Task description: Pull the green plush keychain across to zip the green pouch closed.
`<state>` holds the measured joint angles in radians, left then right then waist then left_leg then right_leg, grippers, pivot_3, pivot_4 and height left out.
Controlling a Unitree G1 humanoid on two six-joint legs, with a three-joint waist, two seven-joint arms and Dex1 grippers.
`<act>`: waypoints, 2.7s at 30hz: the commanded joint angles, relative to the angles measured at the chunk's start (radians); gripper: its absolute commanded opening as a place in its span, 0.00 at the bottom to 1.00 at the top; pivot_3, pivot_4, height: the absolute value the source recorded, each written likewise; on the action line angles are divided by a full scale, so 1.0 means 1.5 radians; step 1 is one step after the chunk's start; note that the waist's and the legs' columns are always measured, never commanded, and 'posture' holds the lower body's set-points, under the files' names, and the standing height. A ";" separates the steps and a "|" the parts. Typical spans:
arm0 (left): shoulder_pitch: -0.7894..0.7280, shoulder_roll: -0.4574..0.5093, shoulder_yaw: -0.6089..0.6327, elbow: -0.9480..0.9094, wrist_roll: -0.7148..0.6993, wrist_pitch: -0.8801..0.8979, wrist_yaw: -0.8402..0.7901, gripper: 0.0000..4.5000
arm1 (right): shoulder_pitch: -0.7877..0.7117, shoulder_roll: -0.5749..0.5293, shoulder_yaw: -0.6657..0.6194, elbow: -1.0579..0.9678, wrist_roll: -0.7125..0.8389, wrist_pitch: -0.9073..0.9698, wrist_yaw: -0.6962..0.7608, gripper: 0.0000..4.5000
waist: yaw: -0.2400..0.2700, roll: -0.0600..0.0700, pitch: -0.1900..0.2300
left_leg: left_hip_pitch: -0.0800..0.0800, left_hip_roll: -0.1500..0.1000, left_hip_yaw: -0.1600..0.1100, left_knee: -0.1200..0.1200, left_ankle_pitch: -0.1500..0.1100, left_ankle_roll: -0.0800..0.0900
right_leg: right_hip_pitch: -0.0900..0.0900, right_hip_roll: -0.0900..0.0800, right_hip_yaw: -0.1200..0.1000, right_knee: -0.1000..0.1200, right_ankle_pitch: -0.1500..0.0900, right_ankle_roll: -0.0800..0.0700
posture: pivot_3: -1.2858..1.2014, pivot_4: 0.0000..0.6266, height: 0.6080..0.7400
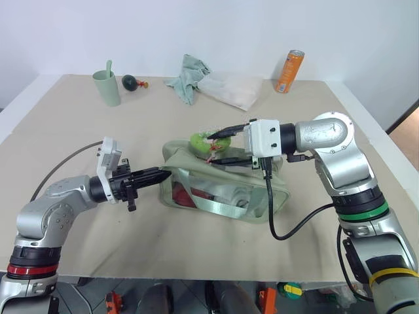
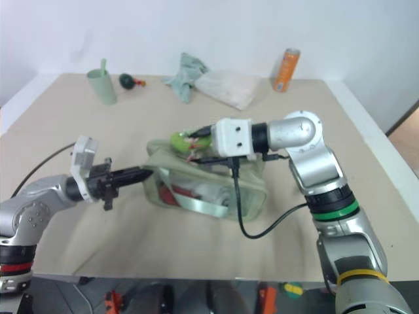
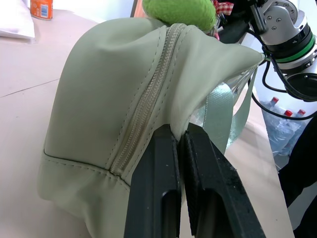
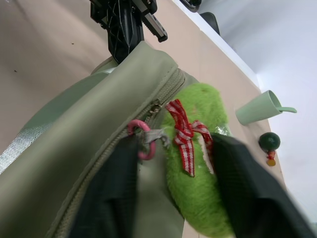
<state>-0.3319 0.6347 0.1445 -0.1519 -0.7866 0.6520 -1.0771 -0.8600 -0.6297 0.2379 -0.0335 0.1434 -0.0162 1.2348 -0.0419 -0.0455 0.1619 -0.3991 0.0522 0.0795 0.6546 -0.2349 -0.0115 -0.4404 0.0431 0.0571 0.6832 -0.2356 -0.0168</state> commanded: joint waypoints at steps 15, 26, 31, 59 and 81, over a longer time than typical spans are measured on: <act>0.000 -0.007 -0.004 -0.010 0.000 -0.005 0.001 0.00 | -0.032 -0.004 -0.027 0.019 -0.014 -0.031 -0.025 0.02 | 0.000 0.000 0.000 | 0.000 0.000 0.000 0.000 0.000 0.000 | 0.000 0.000 0.000 0.000 0.000 0.000 | 0.52 0.24 1.00; -0.013 -0.016 -0.012 0.006 0.011 -0.008 -0.003 0.00 | -0.022 -0.079 -0.089 0.022 -0.006 -0.010 -0.043 0.02 | 0.001 0.000 0.000 | 0.000 -0.002 0.000 0.000 0.000 0.000 | 0.000 -0.002 0.000 0.000 0.000 0.000 | 0.52 0.24 1.00; -0.022 -0.017 -0.021 0.019 0.017 -0.013 -0.006 0.00 | 0.004 -0.133 -0.123 0.016 -0.008 0.009 -0.047 0.02 | 0.007 0.000 0.000 | 0.000 -0.002 0.000 0.000 0.000 0.000 | 0.000 -0.002 0.000 0.000 0.000 0.000 | 0.52 0.24 1.00; -0.052 -0.029 -0.034 0.053 0.010 0.010 0.000 0.00 | 0.371 -0.144 -0.142 0.115 -0.079 0.003 -0.246 0.08 | 0.012 0.001 -0.001 | 0.009 -0.006 0.000 0.001 0.002 0.004 | 0.010 -0.005 0.001 -0.001 0.001 0.005 | 0.52 0.24 1.00; 0.054 0.034 0.132 -0.014 -0.066 0.097 0.119 0.87 | 0.493 -0.226 -0.523 -0.124 0.420 0.489 -0.087 1.00 | 0.005 0.000 0.001 | 0.006 -0.005 -0.002 -0.002 0.001 0.004 | 0.008 -0.004 0.001 -0.001 -0.001 0.004 | 0.52 0.24 1.00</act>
<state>-0.2515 0.6628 0.2714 -0.1711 -0.8560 0.7900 -0.9140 -0.1227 -0.9618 -0.4654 -0.1667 0.7037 0.6785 1.1075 -0.0347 -0.0450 0.1638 -0.3900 0.0447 0.0767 0.6514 -0.2329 -0.0059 -0.4288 0.0371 0.0581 0.6814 -0.2374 -0.0111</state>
